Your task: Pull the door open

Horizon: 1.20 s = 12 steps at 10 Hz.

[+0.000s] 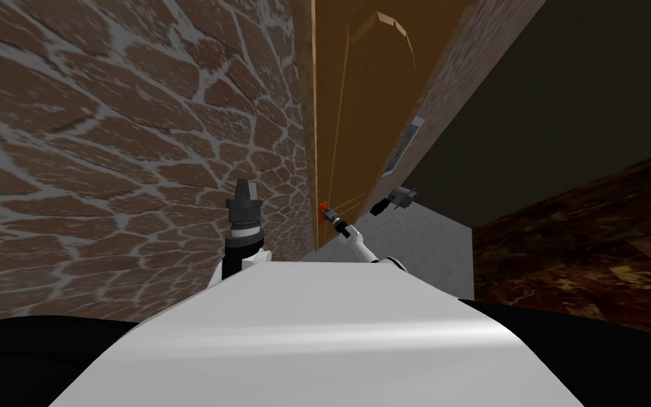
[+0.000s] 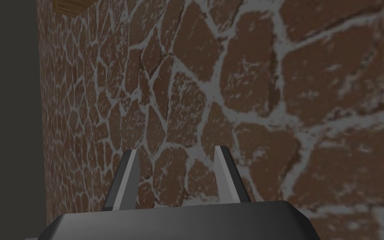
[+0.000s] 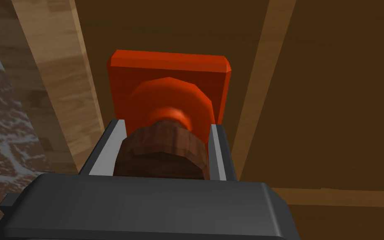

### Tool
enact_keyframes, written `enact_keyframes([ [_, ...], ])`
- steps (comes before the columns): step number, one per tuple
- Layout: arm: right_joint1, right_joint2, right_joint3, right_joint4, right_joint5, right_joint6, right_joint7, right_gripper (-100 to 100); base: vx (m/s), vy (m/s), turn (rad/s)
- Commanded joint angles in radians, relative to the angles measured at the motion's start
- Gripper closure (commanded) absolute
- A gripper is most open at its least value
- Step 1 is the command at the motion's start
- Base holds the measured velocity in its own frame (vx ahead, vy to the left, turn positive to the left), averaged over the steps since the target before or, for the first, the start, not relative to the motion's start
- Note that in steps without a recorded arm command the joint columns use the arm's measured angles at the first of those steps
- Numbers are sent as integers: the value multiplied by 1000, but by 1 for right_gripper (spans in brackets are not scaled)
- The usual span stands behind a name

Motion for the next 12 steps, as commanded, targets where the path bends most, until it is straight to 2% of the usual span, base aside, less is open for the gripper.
enact_keyframes([
  [1,-3,-26,3,11,4,-32,-24,100,-101,-37,45],
  [5,-10,-73,8,30,11,-89,-66,100,-130,-68,35],
  [12,-22,-168,18,69,26,-207,-153,100,-71,-62,65],
])
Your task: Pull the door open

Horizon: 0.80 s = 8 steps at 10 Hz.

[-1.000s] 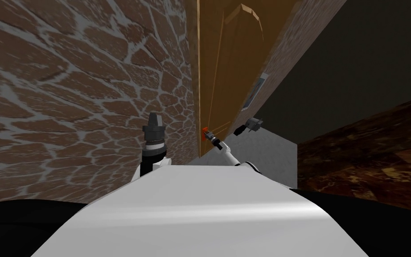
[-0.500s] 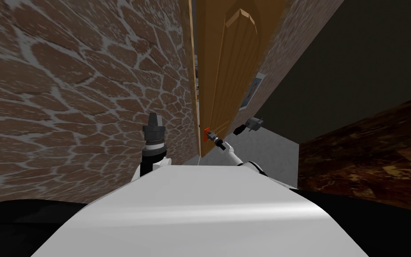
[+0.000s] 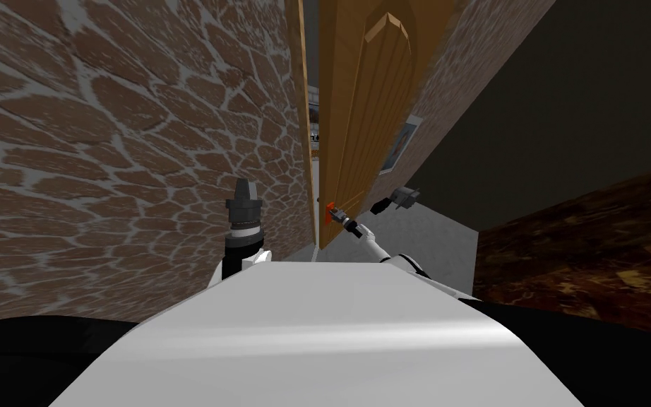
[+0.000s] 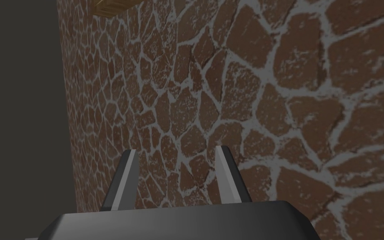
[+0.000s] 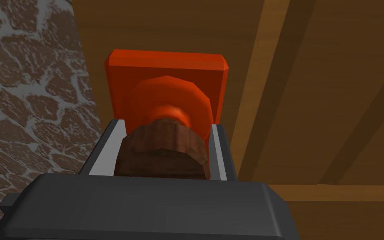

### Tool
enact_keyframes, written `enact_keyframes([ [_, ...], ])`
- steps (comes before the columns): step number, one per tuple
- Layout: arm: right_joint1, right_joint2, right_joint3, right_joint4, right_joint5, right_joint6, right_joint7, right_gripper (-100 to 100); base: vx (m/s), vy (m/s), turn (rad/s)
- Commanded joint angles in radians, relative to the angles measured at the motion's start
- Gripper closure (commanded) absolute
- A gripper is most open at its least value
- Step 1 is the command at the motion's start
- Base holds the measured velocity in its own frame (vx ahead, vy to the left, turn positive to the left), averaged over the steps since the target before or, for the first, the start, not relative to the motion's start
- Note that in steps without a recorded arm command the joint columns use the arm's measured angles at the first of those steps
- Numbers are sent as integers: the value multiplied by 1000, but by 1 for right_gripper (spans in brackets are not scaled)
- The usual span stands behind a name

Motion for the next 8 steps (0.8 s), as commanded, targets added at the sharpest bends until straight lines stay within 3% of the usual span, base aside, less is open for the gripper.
enact_keyframes([
  [1,-2,-13,8,15,5,-34,-19,100,-50,-69,69],
  [4,-7,-53,12,31,11,-83,-55,100,-32,-83,86],
  [5,-7,-46,10,32,9,-71,-46,100,-13,-34,21],
  [6,-14,-57,9,55,11,-103,-52,100,-68,-92,97],
  [8,-23,-68,8,78,13,-133,-57,100,-114,-121,99],
])
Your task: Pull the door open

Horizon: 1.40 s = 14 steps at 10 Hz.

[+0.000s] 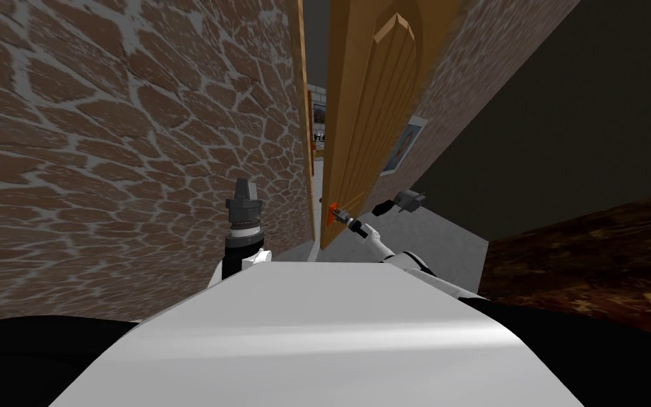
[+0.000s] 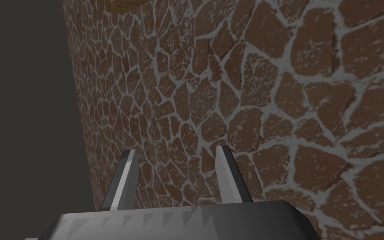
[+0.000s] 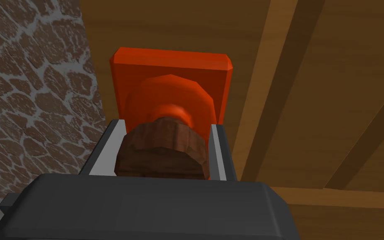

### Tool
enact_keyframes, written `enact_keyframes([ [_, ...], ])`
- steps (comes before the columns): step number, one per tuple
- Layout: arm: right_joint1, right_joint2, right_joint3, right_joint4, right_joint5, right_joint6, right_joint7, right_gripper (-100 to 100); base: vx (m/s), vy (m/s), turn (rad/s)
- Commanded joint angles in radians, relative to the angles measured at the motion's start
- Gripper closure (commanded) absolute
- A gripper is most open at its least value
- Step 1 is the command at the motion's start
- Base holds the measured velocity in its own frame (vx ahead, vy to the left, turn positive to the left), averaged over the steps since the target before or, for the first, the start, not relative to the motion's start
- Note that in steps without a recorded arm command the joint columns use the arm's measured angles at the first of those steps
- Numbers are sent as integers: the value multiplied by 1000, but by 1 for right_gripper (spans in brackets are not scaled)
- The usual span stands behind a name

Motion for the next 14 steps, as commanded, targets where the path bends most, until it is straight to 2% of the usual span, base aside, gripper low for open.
enact_keyframes([
  [1,-1,-12,3,22,4,-38,-7,100,-134,-142,123],
  [4,-12,-25,1,50,7,-76,-13,100,-74,-136,78],
  [7,-29,-46,-1,94,11,-136,-22,100,-81,-136,110],
  [10,-41,-60,-2,125,14,-177,-29,100,-74,-119,83],
  [11,-35,-59,-1,110,14,-161,-29,100,-35,-54,22],
  [12,-31,-64,9,104,29,-188,-41,100,-35,-151,15],
  [14,-28,-67,17,98,40,-208,-50,100,-92,-208,42],
])
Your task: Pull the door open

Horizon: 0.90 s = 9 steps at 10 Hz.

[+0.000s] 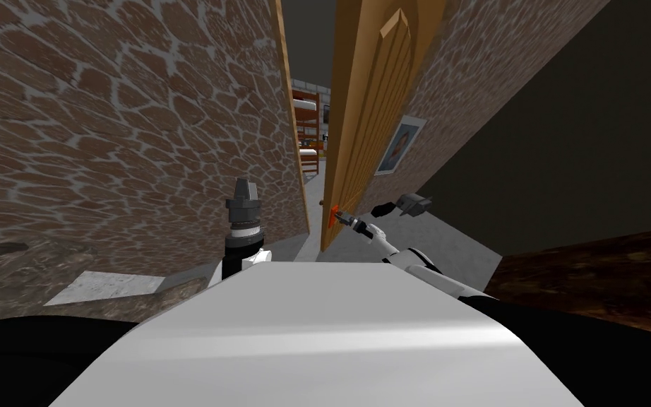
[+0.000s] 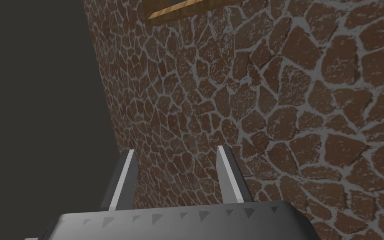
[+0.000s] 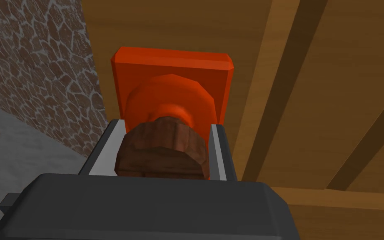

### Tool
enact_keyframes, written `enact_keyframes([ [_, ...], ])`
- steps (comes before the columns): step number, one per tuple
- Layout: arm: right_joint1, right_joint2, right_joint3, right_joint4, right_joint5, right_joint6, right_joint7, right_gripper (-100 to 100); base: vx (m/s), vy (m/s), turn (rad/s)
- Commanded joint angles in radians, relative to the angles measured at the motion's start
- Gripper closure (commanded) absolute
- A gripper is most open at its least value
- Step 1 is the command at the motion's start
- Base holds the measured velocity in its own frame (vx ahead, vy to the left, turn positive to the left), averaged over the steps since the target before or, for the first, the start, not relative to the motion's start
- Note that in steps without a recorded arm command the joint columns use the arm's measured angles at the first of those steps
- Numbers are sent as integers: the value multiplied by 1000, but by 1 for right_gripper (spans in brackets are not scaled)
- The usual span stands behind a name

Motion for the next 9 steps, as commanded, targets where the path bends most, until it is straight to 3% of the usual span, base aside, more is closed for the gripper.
enact_keyframes([
  [1,8,-4,9,-10,13,-23,-9,100,-82,-222,22],
  [6,17,-15,35,-30,51,-94,-40,100,-58,-220,25],
  [7,15,-12,32,-21,47,-84,-32,100,-9,-85,18],
  [9,14,-16,45,-18,60,-121,-39,100,-103,-192,47],
])
